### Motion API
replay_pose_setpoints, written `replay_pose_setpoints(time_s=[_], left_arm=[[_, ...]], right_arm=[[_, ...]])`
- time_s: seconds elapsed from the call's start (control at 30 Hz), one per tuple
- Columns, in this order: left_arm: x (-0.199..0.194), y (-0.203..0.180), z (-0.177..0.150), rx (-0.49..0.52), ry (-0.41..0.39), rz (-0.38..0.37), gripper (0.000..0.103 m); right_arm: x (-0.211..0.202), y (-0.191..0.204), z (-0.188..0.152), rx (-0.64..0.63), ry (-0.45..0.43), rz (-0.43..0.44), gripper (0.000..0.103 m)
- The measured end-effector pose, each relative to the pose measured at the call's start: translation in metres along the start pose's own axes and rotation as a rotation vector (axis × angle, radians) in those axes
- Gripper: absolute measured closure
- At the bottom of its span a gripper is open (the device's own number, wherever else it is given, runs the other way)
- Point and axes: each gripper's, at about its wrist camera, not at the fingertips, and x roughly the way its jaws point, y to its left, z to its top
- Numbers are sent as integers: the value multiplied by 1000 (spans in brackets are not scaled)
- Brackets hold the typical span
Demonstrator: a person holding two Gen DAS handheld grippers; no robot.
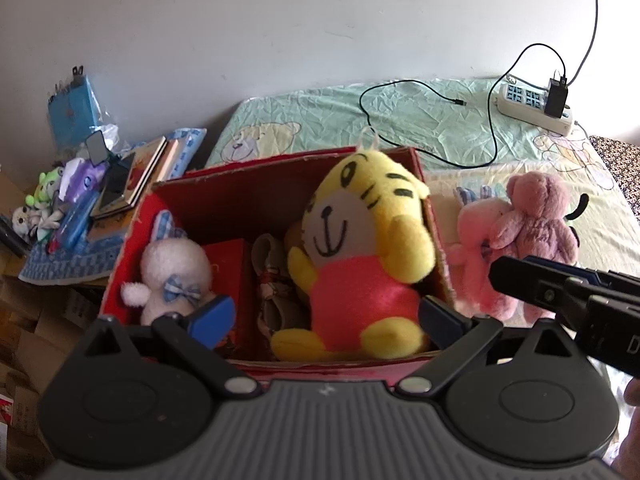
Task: Organize objects
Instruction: 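Grasp the pink teddy bear with the right gripper, then carry the pink teddy bear with the right gripper to the red box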
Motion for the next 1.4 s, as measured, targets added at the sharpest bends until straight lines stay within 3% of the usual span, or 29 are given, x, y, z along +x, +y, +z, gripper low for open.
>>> replay_pose_setpoints(time_s=[0.5, 0.73, 1.0, 1.23, 1.4], left_arm=[[-3, -62, 13, 58, 2, -14, 4], [2, -99, 13, 115, -3, -70, 4], [21, -141, 9, 169, -22, -188, 5], [47, -156, 11, 221, -99, -276, 5], [71, -150, 22, 191, -112, -357, 5]], right_arm=[[-26, -60, 1, 99, 11, -34, 67], [-41, -97, -2, 169, 5, -81, 67], [-56, -141, -10, 279, -9, -116, 67], [-50, -164, 6, 328, -47, -22, 66], [-30, -163, 16, 291, -26, 44, 65]])
